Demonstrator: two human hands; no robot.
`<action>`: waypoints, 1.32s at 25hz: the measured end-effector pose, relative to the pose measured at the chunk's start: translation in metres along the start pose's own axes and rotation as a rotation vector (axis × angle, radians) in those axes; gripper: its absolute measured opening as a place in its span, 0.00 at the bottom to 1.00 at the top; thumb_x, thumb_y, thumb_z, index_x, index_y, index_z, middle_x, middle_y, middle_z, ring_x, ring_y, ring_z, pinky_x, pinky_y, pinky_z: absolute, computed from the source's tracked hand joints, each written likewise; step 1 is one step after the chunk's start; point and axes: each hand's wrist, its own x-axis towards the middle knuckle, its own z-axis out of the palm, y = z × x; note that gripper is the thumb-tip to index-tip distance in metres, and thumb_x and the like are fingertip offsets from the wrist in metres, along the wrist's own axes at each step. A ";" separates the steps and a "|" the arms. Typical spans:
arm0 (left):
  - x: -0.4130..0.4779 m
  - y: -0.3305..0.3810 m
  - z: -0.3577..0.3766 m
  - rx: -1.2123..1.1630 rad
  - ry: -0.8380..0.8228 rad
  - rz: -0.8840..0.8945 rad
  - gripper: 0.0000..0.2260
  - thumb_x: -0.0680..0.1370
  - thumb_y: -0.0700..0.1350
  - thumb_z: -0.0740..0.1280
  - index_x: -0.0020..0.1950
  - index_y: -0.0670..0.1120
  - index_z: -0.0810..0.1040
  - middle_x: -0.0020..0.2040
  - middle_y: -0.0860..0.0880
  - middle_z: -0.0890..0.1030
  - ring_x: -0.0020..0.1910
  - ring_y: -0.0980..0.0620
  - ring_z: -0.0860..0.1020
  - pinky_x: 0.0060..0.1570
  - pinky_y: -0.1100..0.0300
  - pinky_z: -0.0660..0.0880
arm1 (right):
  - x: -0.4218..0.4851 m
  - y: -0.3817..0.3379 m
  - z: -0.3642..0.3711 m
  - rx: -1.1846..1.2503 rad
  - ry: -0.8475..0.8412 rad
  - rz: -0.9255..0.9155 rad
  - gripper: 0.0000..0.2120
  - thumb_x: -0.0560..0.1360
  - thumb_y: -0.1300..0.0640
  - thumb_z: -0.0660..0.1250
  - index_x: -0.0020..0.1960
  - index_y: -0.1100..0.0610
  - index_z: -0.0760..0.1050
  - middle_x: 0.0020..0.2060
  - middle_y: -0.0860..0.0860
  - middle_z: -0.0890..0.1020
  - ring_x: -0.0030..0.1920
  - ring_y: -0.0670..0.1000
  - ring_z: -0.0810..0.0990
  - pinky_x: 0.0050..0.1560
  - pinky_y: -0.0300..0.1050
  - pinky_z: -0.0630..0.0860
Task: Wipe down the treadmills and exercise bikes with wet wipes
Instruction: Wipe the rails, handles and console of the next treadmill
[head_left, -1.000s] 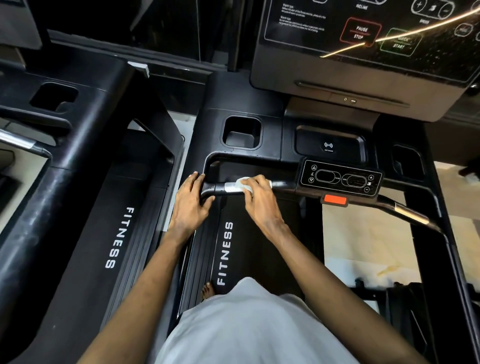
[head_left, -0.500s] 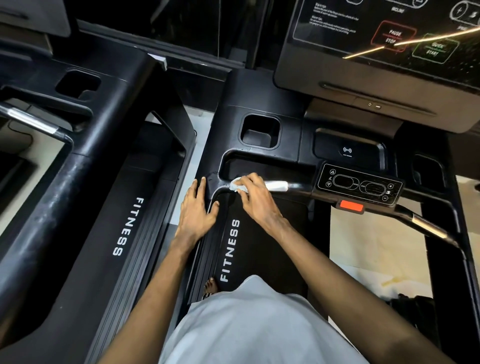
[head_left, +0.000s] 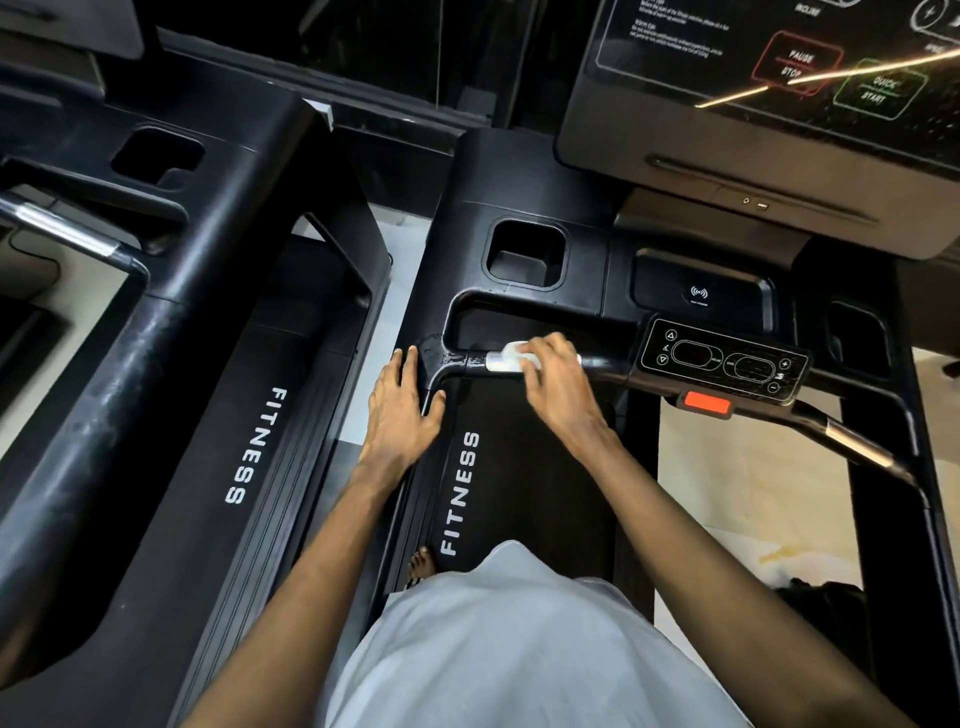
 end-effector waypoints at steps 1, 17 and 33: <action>0.002 0.000 0.001 0.004 0.013 0.023 0.33 0.81 0.52 0.66 0.82 0.44 0.56 0.81 0.41 0.58 0.79 0.42 0.57 0.77 0.44 0.57 | -0.006 0.013 -0.011 -0.016 0.031 0.040 0.09 0.80 0.62 0.63 0.58 0.61 0.79 0.52 0.56 0.76 0.53 0.55 0.74 0.57 0.51 0.74; 0.030 0.024 0.003 0.043 0.094 0.131 0.26 0.80 0.50 0.67 0.75 0.41 0.67 0.75 0.41 0.66 0.75 0.41 0.64 0.73 0.44 0.62 | -0.007 0.047 -0.068 0.027 0.107 0.260 0.13 0.78 0.62 0.64 0.58 0.51 0.82 0.49 0.49 0.78 0.48 0.45 0.77 0.55 0.33 0.71; 0.249 0.245 -0.073 -0.154 0.121 0.488 0.25 0.81 0.48 0.64 0.78 0.45 0.67 0.74 0.46 0.72 0.71 0.47 0.72 0.73 0.49 0.66 | 0.200 0.073 -0.254 0.103 0.520 0.181 0.14 0.78 0.63 0.63 0.57 0.54 0.84 0.53 0.54 0.80 0.57 0.52 0.78 0.61 0.35 0.69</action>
